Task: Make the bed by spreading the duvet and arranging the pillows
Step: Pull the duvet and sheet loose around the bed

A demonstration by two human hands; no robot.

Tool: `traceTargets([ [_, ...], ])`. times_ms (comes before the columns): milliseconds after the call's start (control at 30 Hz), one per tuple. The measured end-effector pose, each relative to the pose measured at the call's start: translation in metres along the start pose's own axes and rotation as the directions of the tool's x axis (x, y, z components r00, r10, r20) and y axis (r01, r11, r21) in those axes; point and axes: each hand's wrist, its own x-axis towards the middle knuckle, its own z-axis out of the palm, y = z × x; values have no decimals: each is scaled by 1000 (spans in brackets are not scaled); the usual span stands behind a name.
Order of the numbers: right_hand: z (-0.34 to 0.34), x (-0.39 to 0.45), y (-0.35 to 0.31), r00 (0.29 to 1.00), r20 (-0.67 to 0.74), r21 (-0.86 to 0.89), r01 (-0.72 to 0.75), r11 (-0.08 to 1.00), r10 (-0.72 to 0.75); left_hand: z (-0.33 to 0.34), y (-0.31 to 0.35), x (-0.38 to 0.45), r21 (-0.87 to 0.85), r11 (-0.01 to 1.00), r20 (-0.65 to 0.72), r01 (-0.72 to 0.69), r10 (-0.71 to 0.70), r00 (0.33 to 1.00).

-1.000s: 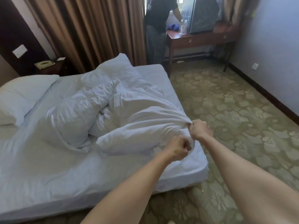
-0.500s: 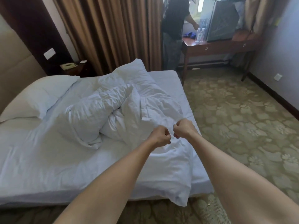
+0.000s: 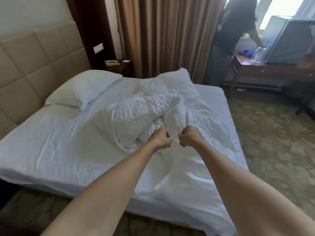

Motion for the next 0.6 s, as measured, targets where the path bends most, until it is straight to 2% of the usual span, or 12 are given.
traceTargets([
  [300, 73, 44, -142, 983, 67, -97, 180, 979, -174, -119, -115, 21, 32, 992, -104, 122, -118, 988],
  [600, 120, 100, -227, 965, 137, -143, 244, 959, -225, -180, -171, 69, 24, 988, -134, 150, -146, 980],
])
